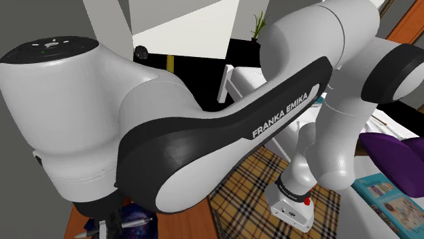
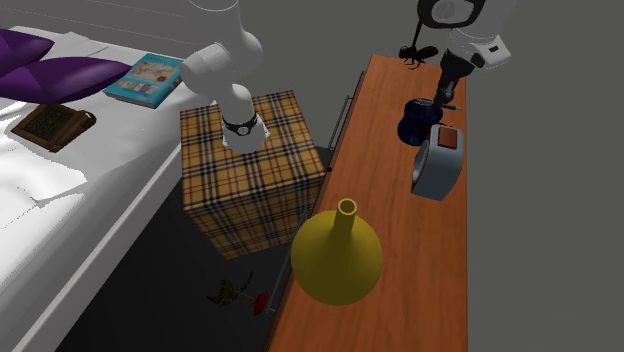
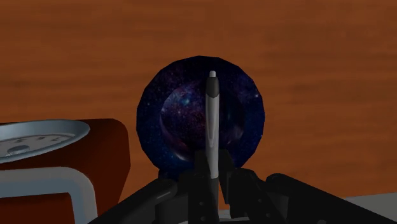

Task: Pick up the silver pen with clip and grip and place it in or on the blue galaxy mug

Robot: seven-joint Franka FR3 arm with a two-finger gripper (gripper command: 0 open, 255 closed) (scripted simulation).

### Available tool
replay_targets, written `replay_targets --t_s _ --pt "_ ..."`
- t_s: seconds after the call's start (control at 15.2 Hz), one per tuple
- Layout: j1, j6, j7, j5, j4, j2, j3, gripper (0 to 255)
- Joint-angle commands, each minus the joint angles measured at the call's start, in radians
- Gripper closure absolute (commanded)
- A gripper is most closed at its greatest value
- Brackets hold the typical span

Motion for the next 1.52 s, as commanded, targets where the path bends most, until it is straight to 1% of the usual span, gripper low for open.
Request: replay_targets --t_s 0.0,0.07,0.53,0.59,0.92,1.19,1.45 --pt "0.001 0.024 0.002 -0.005 -0.016 0.009 -0.002 255" --pt "0.002 0.037 0.003 -0.008 -0.025 0.013 -0.003 255" --pt "0.002 0.037 0.003 -0.008 -0.025 0.013 -0.003 255" --pt "0.002 0.037 0.003 -0.008 -0.025 0.013 -0.003 0" --pt "0.002 0.037 0.003 -0.008 -0.025 0.013 -0.003 0" --pt "-0.005 -0.082 -0.009 0.009 0.069 -0.015 0.001 0" --pt "-0.005 -0.082 -0.009 0.009 0.069 -0.015 0.001 0"
